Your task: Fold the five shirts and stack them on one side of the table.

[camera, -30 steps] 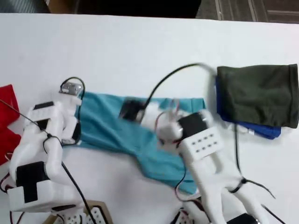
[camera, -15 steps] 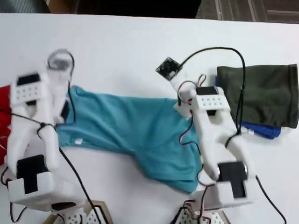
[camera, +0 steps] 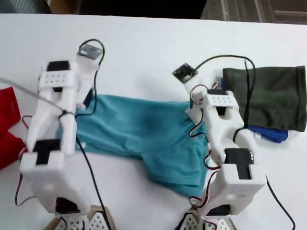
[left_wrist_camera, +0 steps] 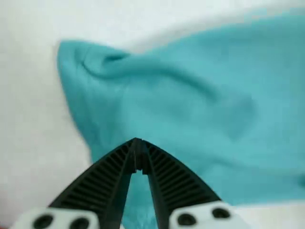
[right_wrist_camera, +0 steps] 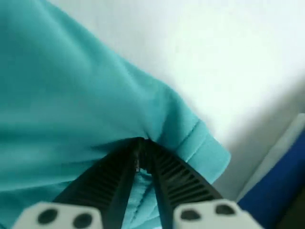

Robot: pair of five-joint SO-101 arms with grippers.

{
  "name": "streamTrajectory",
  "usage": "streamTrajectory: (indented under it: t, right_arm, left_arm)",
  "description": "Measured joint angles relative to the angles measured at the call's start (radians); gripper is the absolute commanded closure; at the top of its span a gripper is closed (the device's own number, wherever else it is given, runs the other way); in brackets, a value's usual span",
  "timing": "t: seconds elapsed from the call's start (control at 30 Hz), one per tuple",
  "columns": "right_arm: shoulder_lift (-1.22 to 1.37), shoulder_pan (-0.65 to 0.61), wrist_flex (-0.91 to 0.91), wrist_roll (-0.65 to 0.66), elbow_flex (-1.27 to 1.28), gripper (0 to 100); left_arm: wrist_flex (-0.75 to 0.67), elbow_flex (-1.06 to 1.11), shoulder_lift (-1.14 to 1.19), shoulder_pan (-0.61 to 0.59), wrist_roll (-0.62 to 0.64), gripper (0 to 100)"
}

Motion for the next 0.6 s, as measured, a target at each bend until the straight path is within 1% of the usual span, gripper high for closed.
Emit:
streamTrajectory:
  t: [0.07,0.17,0.27,0.4,0.5,0.57,0.6]
  right_arm:
    - [0.008,0.003,-0.005,0.0,0.0,97.7]
    - [0.008,0.003,-0.005,0.0,0.0,97.7]
    - [0.008,0.003,-0.044,0.0,0.0,97.7]
    - [0.008,0.0,-0.098,0.0,0.0,97.8]
    - [0.02,-0.035,-0.103,0.031,-0.014,97.8]
    - [0.049,-0.064,-0.103,0.04,-0.054,97.8]
    - [0.072,-0.077,-0.094,0.04,-0.083,97.8]
  left_arm:
    - [-0.029,-0.057,0.109,-0.005,0.0,97]
    - [-0.028,-0.206,0.275,-0.032,0.0,97]
    - [0.063,-0.422,0.423,-0.057,0.003,97]
    - [0.259,-0.778,0.638,-0.064,0.003,97]
    - [0.388,-1.06,0.802,-0.066,0.003,97]
    - [0.433,-1.227,0.893,-0.068,0.003,97]
    - [0.433,-1.287,0.919,-0.072,0.003,97]
